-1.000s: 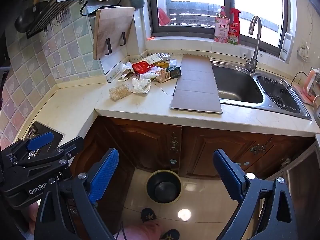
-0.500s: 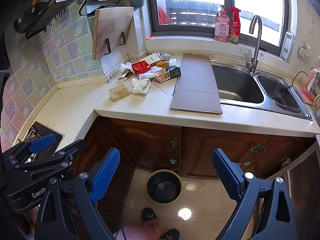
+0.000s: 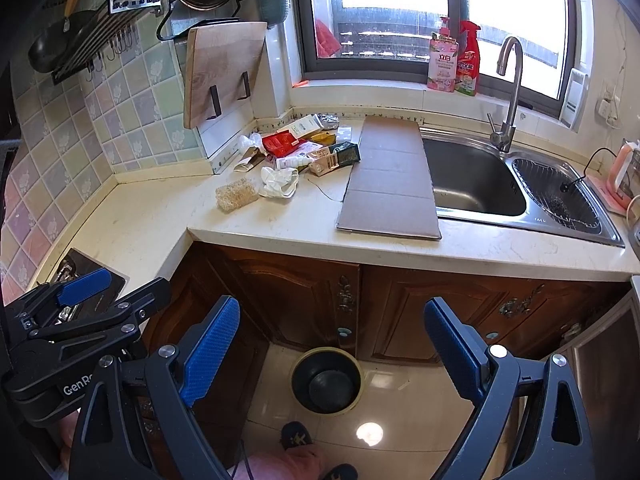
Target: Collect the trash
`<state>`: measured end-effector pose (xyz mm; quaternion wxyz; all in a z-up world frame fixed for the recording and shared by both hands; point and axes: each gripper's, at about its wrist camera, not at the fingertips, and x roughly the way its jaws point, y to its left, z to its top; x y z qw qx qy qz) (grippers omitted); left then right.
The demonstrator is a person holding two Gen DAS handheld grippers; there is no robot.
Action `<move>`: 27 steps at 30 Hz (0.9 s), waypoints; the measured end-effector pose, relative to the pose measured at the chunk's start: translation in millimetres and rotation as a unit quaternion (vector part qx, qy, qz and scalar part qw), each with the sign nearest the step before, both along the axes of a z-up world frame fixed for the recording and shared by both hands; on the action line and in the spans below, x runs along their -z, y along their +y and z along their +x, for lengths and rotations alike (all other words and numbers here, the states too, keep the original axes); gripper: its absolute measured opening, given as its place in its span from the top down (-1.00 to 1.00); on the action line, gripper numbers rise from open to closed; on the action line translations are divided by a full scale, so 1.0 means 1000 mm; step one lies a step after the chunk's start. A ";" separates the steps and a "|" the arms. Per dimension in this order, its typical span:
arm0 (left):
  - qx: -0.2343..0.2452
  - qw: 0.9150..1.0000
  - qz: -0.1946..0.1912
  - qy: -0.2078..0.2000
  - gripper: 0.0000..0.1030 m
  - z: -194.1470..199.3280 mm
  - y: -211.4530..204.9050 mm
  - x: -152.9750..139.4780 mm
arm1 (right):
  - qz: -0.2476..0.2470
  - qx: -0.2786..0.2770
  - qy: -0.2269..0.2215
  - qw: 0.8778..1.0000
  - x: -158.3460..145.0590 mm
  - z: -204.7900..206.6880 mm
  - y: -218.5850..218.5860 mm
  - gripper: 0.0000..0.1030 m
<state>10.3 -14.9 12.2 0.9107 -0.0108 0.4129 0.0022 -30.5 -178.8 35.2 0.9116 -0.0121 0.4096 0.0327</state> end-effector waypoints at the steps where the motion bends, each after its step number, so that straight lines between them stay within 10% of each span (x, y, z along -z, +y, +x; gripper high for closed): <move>1: 0.001 1.000 0.001 -0.003 -0.36 -0.001 -0.001 -0.001 | 0.000 0.000 -0.001 1.000 -0.002 0.000 0.000 -0.84; 27: 0.012 1.000 -0.006 -0.009 -0.26 0.014 -0.005 -0.021 | 0.007 -0.004 -0.020 1.000 -0.028 0.020 0.005 -0.76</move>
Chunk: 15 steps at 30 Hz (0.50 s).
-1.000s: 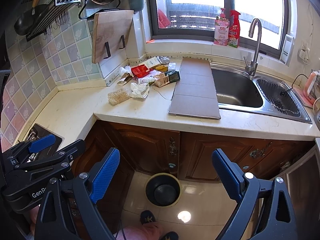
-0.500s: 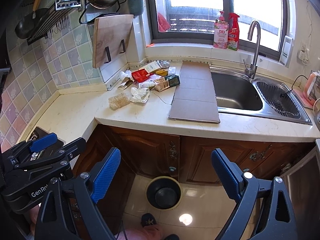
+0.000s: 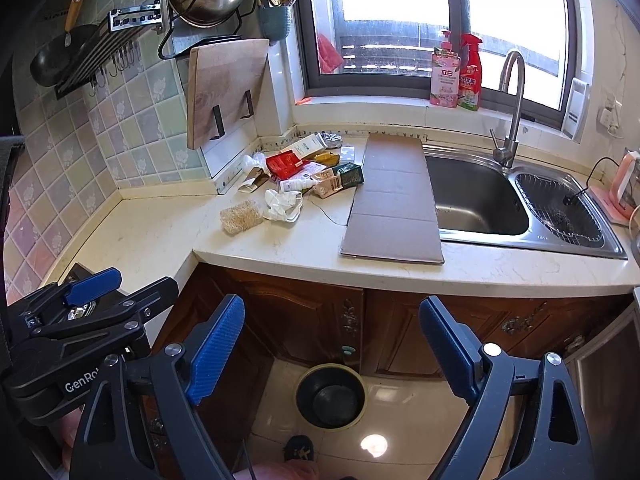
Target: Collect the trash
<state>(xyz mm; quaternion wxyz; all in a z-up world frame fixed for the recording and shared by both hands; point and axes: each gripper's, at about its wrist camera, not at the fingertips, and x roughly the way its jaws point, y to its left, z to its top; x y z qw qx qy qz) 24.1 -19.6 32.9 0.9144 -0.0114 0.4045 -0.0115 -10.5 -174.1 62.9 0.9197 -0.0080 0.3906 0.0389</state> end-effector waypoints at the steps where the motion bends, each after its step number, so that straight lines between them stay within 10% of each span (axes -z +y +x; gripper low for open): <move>1: 0.000 1.000 0.000 0.002 -0.25 0.004 0.001 0.000 | 0.000 0.000 0.002 1.000 0.000 0.003 0.002 -0.76; 15: 0.010 0.999 -0.023 0.041 -0.24 0.109 0.048 0.009 | 0.007 0.006 0.050 0.999 0.025 0.115 0.038 -0.69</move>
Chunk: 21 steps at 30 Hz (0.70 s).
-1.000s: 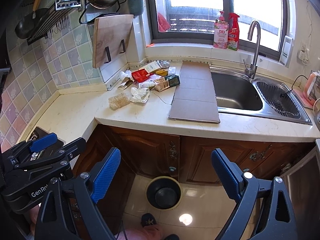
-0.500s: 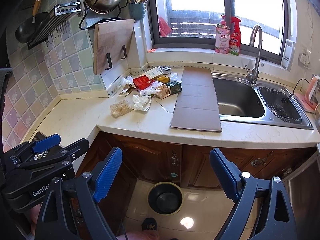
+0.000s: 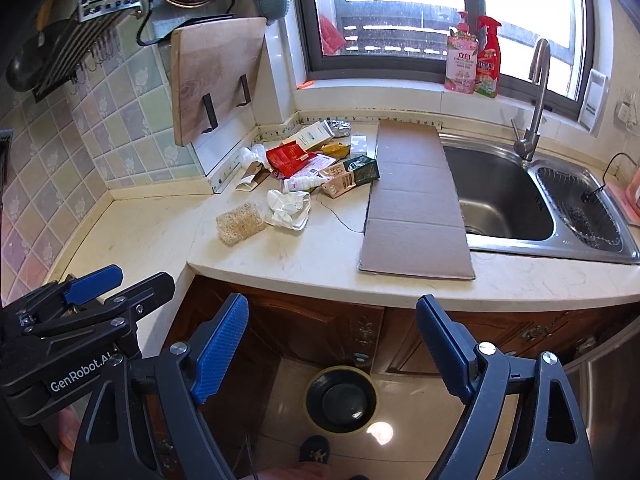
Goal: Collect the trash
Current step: 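Grasp the tan mesh pad with the left tool while the right tool grasps the white tissue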
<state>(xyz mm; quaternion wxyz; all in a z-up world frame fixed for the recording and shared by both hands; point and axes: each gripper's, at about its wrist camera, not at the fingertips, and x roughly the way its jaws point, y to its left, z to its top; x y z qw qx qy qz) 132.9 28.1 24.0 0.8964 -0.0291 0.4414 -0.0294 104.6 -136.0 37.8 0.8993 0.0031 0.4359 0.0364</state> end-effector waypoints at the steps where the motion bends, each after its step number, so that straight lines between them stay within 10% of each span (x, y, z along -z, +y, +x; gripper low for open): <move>1: 0.000 1.000 -0.002 0.002 -0.24 0.009 0.004 0.002 | 0.001 0.002 0.005 1.000 0.003 0.011 0.003 -0.69; 14: -0.014 0.999 -0.008 0.028 -0.24 0.113 0.048 0.049 | -0.017 0.005 0.037 0.999 0.036 0.121 0.025 -0.61; 21: -0.005 0.991 -0.116 0.071 -0.25 0.171 0.102 0.081 | -0.015 -0.014 0.052 0.998 0.064 0.190 0.046 -0.61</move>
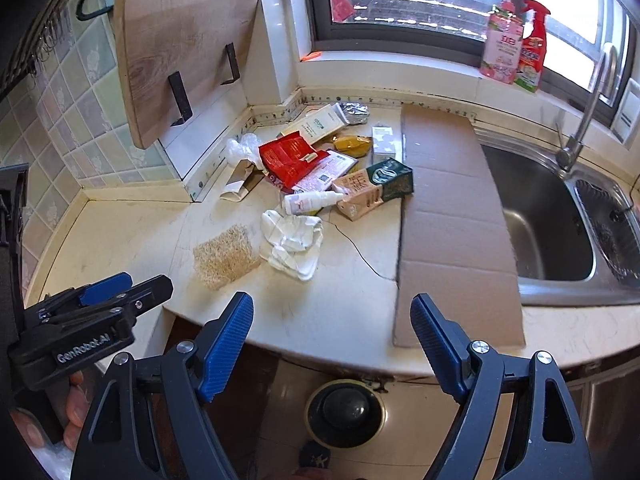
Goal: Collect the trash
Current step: 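Grasp the tan mesh pad with the left tool while the right tool grasps the white tissue, then carry the mesh pad and tissue down over the black trash bin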
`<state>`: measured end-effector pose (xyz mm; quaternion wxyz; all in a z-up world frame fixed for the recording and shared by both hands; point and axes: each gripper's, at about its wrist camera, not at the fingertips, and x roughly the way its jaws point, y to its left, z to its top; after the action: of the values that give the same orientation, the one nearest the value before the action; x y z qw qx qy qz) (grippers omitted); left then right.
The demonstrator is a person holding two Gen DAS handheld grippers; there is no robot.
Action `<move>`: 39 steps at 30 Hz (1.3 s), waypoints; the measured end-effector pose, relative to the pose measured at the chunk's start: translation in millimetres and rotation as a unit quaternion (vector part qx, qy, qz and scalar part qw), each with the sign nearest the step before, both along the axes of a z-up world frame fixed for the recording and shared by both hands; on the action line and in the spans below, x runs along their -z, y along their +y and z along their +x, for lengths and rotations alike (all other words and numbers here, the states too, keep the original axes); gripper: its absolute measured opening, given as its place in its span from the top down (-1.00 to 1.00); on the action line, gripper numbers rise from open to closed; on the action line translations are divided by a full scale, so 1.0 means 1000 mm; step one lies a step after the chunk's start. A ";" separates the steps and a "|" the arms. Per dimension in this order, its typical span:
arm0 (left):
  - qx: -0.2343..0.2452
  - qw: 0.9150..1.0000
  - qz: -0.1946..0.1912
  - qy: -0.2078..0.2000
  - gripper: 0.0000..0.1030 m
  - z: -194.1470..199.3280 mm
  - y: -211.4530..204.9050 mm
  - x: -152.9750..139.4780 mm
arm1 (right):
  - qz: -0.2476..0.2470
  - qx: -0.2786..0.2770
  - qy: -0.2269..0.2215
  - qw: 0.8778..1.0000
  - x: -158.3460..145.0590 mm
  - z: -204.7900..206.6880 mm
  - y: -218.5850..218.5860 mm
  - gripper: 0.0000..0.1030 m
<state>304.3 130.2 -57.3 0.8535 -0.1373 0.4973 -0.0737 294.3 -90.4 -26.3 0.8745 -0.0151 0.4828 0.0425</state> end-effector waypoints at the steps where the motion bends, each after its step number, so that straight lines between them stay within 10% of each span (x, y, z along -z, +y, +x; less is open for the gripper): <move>1: 0.000 1.000 -0.015 0.006 -0.25 0.008 0.008 0.005 | 0.004 0.000 0.006 1.000 0.006 0.013 0.003 -0.61; 19: 0.038 0.997 -0.014 0.070 -0.25 0.089 0.014 0.084 | 0.055 -0.015 0.084 0.995 0.139 0.153 0.015 -0.39; 30: 0.024 0.995 -0.020 0.092 -0.25 0.111 0.007 0.114 | 0.100 -0.058 0.080 0.990 0.137 0.128 0.025 0.63; 34: 0.023 0.996 -0.020 0.086 -0.24 0.114 0.001 0.114 | 0.102 -0.050 0.072 0.991 0.130 0.113 0.018 0.63; 39: 0.029 0.996 -0.021 0.076 0.41 0.111 -0.010 0.113 | 0.106 -0.042 0.071 0.991 0.118 0.090 0.005 0.65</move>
<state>415.8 120.5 -170.3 0.8074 -0.1461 0.5631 -0.0979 384.1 -85.5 -144.3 0.8322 0.0605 0.5353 0.1313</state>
